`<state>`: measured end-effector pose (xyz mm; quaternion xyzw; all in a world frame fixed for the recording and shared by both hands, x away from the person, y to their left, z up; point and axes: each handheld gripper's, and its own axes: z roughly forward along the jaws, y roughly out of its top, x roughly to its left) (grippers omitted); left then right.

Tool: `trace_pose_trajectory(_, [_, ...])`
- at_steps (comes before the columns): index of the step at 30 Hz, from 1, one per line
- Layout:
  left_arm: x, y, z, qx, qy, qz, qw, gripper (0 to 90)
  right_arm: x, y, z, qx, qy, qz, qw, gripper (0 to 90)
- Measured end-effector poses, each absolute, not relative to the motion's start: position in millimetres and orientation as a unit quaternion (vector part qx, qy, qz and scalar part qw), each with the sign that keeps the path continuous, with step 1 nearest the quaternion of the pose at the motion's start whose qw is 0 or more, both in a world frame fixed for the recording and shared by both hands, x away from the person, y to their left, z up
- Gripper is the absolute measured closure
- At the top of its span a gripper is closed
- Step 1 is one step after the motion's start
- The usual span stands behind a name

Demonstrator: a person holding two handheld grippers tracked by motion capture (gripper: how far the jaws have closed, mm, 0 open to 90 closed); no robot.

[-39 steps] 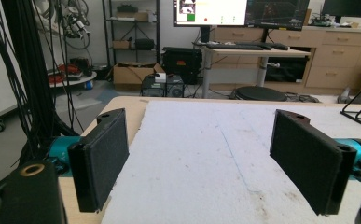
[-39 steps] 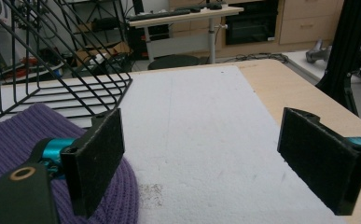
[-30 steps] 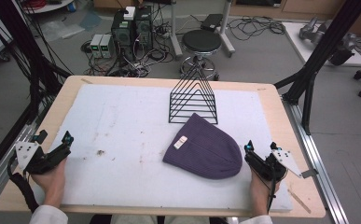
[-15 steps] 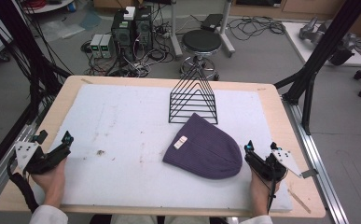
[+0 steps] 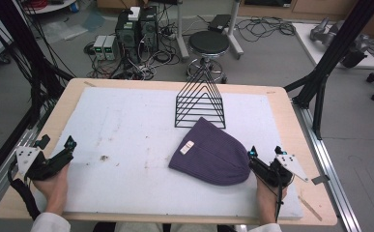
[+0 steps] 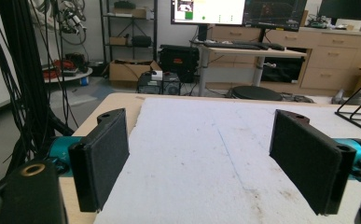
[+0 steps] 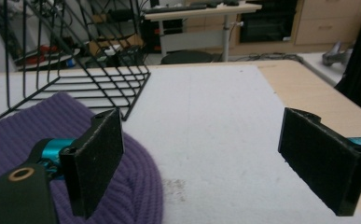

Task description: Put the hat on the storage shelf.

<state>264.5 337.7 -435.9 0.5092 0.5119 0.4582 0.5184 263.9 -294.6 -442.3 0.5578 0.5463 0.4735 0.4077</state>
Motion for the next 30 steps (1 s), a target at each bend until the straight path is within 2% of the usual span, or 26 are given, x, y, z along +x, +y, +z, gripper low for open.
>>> trace_pose_trajectory(3, [264.1,337.8,-435.8,0.508,0.513,0.458,0.519,19.9,264.1,-288.1,-439.2,0.568,0.565,0.462,0.382,12.1])
trace_pose_trajectory(12, [264.0,337.7,-435.8,0.507,0.512,0.457,0.520,19.9,262.5,-272.4,-432.9,0.579,0.593,0.435,0.351,11.9])
trace_pose_trajectory(16, [263.9,338.1,-435.8,0.507,0.513,0.456,0.521,19.9,262.0,-265.3,-433.1,0.603,0.600,0.424,0.311,11.9])
trace_pose_trajectory(30, [262.7,340.5,-435.7,0.501,0.518,0.456,0.522,20.1,258.7,-253.0,-433.7,0.637,0.610,0.393,0.261,11.9])
